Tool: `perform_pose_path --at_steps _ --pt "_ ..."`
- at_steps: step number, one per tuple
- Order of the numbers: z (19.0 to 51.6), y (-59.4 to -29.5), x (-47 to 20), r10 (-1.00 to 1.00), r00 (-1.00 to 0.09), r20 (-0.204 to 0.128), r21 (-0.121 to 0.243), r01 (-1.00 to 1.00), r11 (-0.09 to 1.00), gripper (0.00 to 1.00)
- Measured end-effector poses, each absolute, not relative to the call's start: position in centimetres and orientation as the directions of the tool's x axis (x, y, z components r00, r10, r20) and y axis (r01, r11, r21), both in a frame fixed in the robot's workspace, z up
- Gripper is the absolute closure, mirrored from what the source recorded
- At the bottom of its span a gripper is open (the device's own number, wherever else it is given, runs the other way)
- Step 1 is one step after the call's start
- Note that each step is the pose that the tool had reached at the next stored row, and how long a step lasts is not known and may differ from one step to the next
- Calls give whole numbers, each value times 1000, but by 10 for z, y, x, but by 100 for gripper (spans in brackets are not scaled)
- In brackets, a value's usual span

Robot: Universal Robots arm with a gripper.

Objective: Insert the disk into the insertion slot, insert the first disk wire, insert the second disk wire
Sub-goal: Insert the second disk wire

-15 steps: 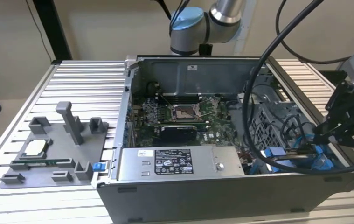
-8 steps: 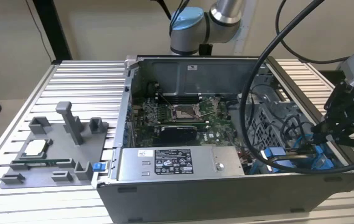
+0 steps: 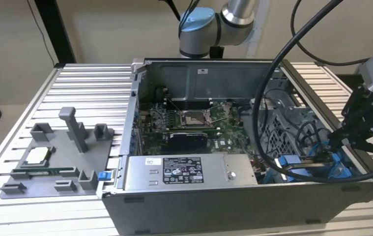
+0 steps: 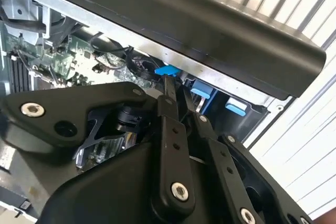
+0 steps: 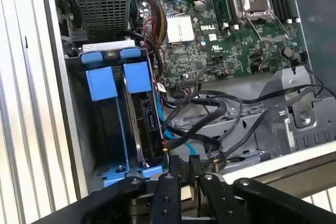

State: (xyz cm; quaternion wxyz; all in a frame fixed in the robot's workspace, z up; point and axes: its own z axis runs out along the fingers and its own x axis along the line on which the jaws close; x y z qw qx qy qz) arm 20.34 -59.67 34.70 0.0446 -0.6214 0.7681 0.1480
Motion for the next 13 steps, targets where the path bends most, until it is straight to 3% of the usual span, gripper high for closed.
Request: perform_pose_path --at_steps 6,13 --pt "349 -597 203 -938 -224 -266 173 -968 182 100" --pt "377 -597 191 -938 -224 -266 173 -968 182 100"
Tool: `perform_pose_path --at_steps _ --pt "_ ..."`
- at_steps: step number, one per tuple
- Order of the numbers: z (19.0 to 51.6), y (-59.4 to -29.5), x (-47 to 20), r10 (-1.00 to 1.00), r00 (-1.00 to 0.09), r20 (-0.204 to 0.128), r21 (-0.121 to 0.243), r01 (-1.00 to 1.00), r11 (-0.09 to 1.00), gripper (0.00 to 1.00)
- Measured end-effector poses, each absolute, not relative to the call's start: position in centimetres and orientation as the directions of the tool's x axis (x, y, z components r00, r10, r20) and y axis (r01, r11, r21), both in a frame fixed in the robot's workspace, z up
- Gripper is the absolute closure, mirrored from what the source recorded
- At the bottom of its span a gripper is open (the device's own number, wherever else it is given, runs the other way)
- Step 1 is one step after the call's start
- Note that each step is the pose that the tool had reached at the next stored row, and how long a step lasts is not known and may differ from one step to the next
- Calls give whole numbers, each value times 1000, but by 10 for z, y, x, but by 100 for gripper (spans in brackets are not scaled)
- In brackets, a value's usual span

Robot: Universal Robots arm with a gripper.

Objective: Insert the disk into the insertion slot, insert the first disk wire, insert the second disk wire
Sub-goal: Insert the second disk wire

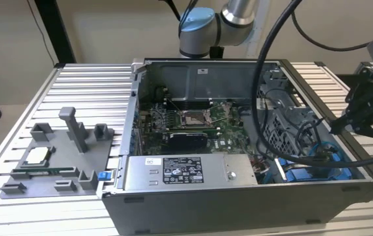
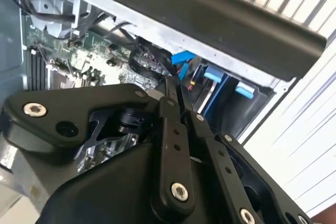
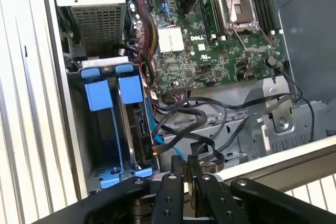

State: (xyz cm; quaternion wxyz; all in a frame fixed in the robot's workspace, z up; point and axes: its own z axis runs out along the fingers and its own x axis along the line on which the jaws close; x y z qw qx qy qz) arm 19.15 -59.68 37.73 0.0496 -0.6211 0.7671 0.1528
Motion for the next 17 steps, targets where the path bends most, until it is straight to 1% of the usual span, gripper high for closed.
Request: perform_pose_path --at_steps 5,8,11,14,17 --pt "383 -597 174 -939 -223 -263 171 -968 182 100" --pt "383 -597 161 -944 -223 -244 167 -968 186 100" --pt "383 -597 149 -952 -223 -209 159 -968 192 100" --pt "380 -596 141 -955 -220 -197 153 -969 192 100" --pt "379 -596 141 -964 -189 -187 150 -975 162 100"
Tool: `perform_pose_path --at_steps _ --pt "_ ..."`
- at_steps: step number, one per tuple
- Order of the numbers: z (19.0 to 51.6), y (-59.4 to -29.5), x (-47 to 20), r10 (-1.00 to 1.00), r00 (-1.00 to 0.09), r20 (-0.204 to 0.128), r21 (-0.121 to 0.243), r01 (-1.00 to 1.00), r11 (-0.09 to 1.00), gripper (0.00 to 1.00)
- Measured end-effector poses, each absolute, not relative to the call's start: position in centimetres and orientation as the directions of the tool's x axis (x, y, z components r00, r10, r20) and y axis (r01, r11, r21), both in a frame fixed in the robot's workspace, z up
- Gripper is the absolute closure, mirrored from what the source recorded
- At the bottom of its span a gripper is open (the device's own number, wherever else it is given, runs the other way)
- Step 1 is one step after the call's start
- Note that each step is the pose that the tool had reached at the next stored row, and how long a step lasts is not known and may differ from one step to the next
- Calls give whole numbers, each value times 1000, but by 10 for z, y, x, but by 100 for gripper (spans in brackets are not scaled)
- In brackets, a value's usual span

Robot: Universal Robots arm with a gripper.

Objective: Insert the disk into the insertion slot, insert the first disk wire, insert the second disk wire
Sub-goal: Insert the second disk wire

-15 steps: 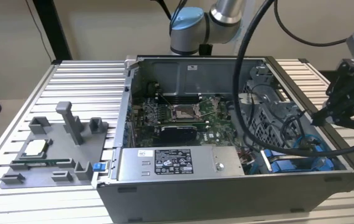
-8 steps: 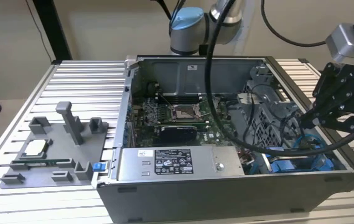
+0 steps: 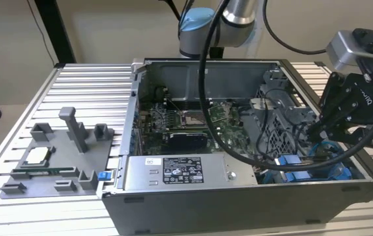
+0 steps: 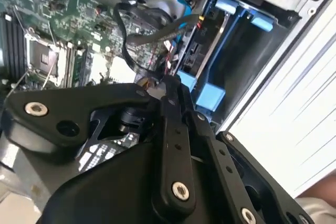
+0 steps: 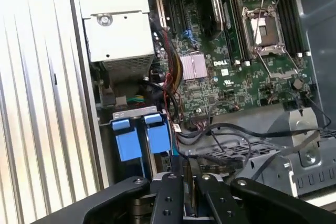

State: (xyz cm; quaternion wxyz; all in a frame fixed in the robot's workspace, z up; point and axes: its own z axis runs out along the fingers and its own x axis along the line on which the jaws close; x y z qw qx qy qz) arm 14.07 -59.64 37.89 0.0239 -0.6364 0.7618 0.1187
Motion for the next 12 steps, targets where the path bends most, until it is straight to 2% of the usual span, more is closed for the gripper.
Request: perform_pose_path --at_steps 5,12 --pt "378 -596 141 -978 -120 -172 146 -985 95 100" --pt "374 -596 141 -985 -68 -156 103 -993 52 100"
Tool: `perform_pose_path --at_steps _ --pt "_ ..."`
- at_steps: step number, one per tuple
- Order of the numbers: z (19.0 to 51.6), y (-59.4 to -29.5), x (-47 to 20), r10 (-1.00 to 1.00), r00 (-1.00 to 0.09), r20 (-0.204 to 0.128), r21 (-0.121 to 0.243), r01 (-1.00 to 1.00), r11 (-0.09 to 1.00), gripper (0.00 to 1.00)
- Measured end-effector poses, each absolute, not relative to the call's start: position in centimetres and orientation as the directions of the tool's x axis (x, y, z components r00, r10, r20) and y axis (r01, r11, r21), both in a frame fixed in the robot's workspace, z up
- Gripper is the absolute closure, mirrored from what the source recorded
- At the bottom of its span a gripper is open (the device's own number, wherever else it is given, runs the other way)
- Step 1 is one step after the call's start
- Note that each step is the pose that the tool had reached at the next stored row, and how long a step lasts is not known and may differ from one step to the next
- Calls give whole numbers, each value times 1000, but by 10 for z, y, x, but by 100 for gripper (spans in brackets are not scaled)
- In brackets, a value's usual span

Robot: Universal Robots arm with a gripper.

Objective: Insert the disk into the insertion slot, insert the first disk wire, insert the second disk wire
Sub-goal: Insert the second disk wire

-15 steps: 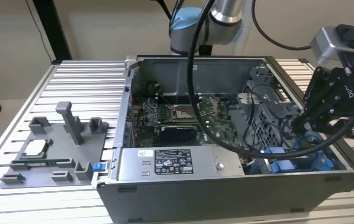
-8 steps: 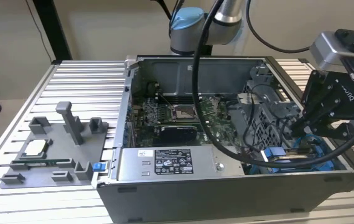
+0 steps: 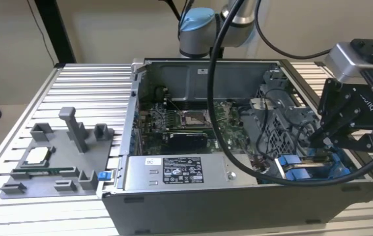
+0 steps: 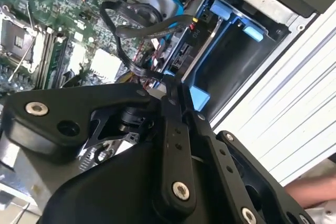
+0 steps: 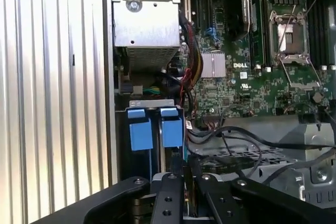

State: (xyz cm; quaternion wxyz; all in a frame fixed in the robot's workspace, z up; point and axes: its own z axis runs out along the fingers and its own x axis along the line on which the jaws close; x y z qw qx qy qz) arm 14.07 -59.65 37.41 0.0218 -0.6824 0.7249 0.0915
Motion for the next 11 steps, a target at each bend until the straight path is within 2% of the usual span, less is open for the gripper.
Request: perform_pose_path --at_steps 7,11 --pt "370 -595 140 -992 -53 -115 64 -997 46 100" --pt "364 -588 137 -993 -52 -106 54 -997 46 100"
